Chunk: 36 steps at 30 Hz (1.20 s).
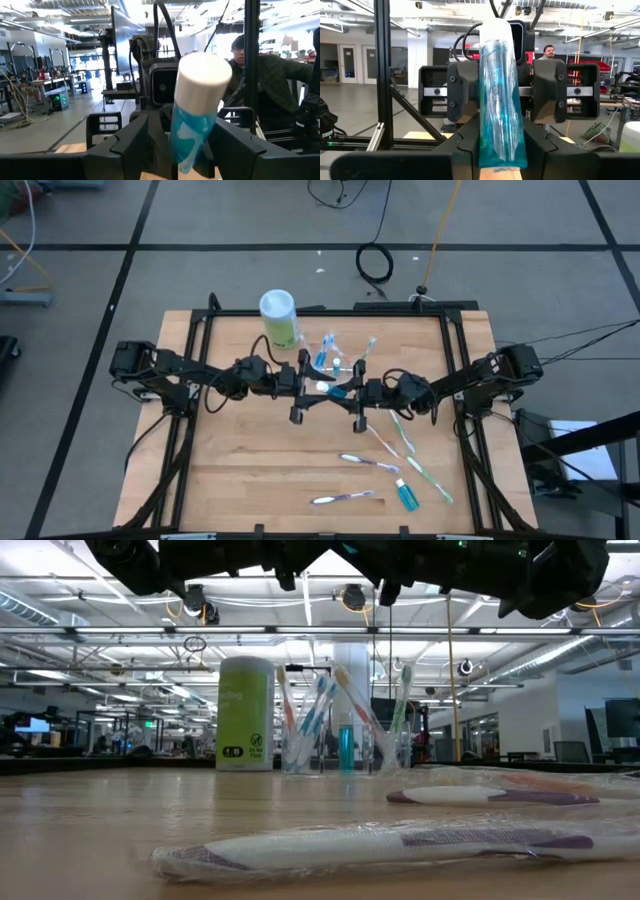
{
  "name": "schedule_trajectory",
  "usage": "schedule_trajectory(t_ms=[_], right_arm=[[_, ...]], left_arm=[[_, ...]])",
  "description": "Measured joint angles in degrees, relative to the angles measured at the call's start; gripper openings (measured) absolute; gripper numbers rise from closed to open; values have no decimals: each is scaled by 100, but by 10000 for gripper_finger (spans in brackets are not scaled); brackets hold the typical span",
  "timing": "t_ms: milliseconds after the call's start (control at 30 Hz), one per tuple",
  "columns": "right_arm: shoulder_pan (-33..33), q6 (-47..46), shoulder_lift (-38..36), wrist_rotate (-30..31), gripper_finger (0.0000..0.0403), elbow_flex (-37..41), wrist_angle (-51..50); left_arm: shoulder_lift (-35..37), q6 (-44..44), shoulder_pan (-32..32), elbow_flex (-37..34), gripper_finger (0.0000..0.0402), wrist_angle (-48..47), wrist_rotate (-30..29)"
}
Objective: Pick & Place toothbrushing station
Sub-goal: Put the left blue mouthwash into the transparent organizer
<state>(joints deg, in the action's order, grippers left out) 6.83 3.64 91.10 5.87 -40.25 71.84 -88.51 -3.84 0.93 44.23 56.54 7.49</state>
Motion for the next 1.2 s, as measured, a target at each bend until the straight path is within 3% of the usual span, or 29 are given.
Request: schedule_trajectory(t_ms=[433,667,900,1033,1200], right_arm=[[-4,4,-4,19,82,0,-5],[-13,49,-8,24,92,0,-124],[-13,49,-15,20,133,0,-330],[-13,55,-233,341,154,-4,-1049],[-15,52,-749,721,169,4,-2744]], left_arm=[[0,-32,9,0,108,-54,15],[0,-34,9,0,108,-125,13],[0,-35,5,-2,108,-288,-12],[0,-34,-15,-2,108,-309,-17],[7,-88,-35,-2,108,-499,-15]])
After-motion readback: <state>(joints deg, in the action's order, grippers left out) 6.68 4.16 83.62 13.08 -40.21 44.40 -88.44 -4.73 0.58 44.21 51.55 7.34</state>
